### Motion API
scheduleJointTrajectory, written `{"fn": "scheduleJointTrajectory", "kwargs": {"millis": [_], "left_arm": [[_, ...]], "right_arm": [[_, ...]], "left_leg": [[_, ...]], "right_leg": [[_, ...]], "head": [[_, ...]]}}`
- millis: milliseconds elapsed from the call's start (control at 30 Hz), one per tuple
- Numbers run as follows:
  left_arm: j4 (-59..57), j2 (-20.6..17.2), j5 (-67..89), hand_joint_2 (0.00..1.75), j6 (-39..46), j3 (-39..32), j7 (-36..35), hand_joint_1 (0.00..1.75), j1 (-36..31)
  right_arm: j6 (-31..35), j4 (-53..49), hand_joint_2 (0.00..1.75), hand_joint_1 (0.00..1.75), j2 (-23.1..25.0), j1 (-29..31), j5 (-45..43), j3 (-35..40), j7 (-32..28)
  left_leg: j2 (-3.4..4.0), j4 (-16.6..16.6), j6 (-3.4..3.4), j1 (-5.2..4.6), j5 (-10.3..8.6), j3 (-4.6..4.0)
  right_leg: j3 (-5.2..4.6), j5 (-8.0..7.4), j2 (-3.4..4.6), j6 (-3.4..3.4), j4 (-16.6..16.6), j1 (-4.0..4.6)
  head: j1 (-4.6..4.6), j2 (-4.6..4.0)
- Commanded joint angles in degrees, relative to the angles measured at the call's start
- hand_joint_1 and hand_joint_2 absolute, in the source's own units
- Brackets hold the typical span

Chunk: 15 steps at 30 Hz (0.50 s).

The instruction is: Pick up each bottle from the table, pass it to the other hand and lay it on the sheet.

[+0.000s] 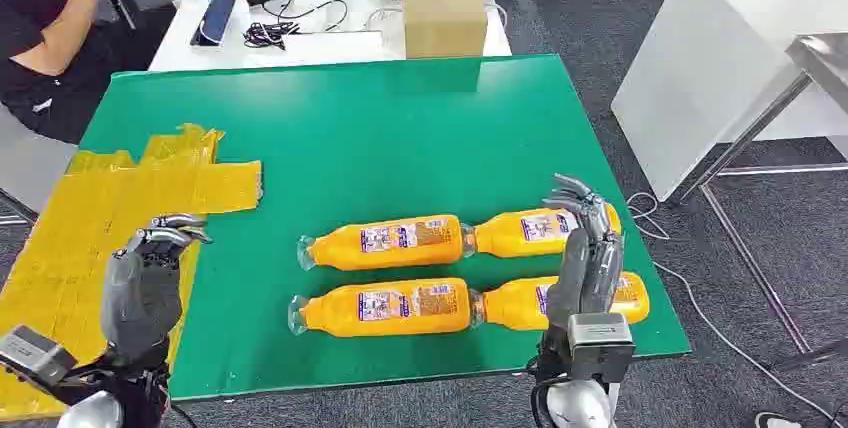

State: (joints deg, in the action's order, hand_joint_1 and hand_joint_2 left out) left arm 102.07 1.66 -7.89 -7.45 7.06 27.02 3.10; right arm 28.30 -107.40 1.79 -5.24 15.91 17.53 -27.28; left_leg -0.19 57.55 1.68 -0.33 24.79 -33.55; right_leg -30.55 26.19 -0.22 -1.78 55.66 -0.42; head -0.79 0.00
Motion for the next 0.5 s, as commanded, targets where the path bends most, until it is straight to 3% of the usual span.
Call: {"fn": "scheduleJointTrajectory", "kwargs": {"millis": [33, 100, 133, 167, 200, 233, 500], "left_arm": [[-33.8, 1.6, 9.3, 0.0, 10.6, -11.0, 13.0, 1.75, 2.9], [-33.8, 1.6, 9.3, 0.0, 10.6, -11.0, 13.0, 1.75, 2.9], [-33.8, 1.6, 9.3, 0.0, 10.6, -11.0, 13.0, 0.93, 2.9], [-33.8, 1.6, 9.3, 0.0, 10.6, -11.0, 13.0, 0.93, 2.9], [-33.8, 1.6, 9.3, 0.0, 10.6, -11.0, 13.0, 0.07, 2.9], [-33.8, 1.6, 9.3, 0.0, 10.6, -11.0, 13.0, 0.07, 2.9], [-33.8, 1.6, 9.3, 0.0, 10.6, -11.0, 13.0, 0.07, 2.9]], "right_arm": [[-0.3, 8.4, 0.0, 1.75, -16.1, -7.0, -8.8, 17.3, -1.1], [-0.3, 8.4, 0.0, 1.75, -16.1, -7.0, -8.8, 17.3, -1.1], [-0.3, 8.4, 0.0, 0.0, -16.1, -7.0, -8.8, 17.3, -1.1], [-0.3, 8.4, 0.0, 0.0, -16.1, -7.0, -8.8, 17.3, -1.1], [-0.3, 8.4, 0.0, 0.0, -16.1, -7.0, -8.8, 17.3, -1.1], [-0.3, 8.4, 0.0, 0.0, -16.1, -7.0, -8.8, 17.3, -1.1], [-0.3, 8.4, 0.0, 0.0, -16.1, -7.0, -8.8, 17.3, -1.1]], "left_leg": [[0.04, 0.0, -0.09, 0.05, 0.03, 0.09], [0.05, 0.0, -0.08, 0.04, 0.02, 0.06], [0.05, 0.0, -0.09, 0.05, 0.03, 0.08], [0.03, -0.5, -0.08, -0.02, 0.0, 0.66], [0.12, -0.2, -0.07, -0.03, 0.15, 0.63], [-0.03, -0.1, -0.06, -0.09, 0.04, -0.08], [0.07, -0.1, -0.11, 0.04, 0.06, 0.03]], "right_leg": [[0.09, 0.0, 0.05, 0.03, 0.0, 0.05], [0.06, -0.01, 0.05, 0.03, 0.0, 0.04], [0.08, 0.0, 0.05, 0.03, 0.0, 0.04], [0.67, -0.03, 0.03, 0.01, -0.5, -0.03], [0.57, 0.08, 0.13, 0.04, -0.2, -0.03], [-0.15, 0.05, 0.01, 0.03, -0.1, -0.09], [-0.01, 0.01, 0.09, 0.06, -0.1, 0.04]], "head": [[0.0, 0.0], [0.0, 0.0], [0.0, 0.0], [0.0, 0.0], [-0.02, 0.0], [0.0, 0.0], [0.0, 0.0]]}}
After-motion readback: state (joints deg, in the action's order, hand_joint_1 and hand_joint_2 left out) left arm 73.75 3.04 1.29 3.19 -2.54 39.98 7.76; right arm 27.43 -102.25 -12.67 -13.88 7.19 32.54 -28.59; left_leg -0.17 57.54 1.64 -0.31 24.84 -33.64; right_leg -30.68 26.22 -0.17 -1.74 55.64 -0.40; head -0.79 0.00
